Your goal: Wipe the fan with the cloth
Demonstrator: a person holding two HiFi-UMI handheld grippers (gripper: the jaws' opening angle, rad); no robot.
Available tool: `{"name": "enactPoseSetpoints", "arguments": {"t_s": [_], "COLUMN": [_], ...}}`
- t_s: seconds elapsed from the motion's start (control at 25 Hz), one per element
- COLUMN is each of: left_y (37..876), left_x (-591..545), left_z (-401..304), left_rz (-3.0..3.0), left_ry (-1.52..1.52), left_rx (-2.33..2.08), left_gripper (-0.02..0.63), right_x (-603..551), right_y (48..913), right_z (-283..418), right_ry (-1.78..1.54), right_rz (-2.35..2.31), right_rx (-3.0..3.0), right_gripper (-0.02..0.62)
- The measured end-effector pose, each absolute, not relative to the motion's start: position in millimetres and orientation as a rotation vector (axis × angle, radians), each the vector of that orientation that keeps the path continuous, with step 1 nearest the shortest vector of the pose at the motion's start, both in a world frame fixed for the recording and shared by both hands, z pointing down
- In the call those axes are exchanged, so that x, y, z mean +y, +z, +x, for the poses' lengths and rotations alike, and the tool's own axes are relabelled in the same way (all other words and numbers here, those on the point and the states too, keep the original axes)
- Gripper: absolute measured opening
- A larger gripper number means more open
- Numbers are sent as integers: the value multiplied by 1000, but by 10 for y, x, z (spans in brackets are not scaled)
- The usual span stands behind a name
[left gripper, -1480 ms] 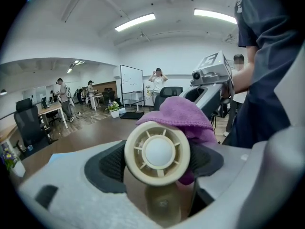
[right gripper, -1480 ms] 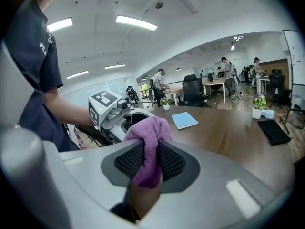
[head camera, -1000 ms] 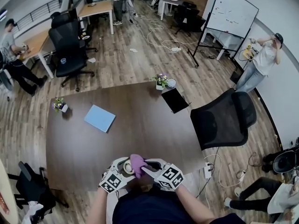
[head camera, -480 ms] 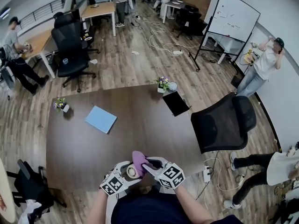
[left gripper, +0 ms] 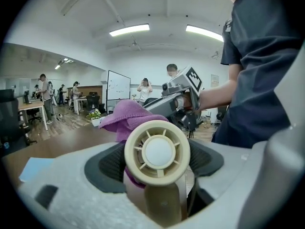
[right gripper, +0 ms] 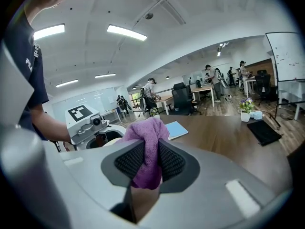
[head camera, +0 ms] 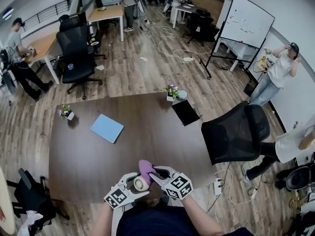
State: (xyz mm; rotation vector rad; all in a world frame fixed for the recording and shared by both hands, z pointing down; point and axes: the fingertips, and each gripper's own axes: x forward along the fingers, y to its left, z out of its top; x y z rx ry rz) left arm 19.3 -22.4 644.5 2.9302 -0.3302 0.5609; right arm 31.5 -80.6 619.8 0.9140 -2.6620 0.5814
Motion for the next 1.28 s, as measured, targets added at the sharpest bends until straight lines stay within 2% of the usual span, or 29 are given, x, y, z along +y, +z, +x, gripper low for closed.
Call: {"name": "enactPoseSetpoints", "arguments": {"t_s": [1.28], "left_y": [5991], "left_x": [-553], "left_z": [110], "left_rz": [2890], "left_ry": [270], "left_rx": [-510], "left_gripper": [379], "right_x": [-758], "right_y": [6340], "right_z": [183], "right_ry": [711], "right_rz": [871], "right_rx": [-2652], "right_gripper": [94]}}
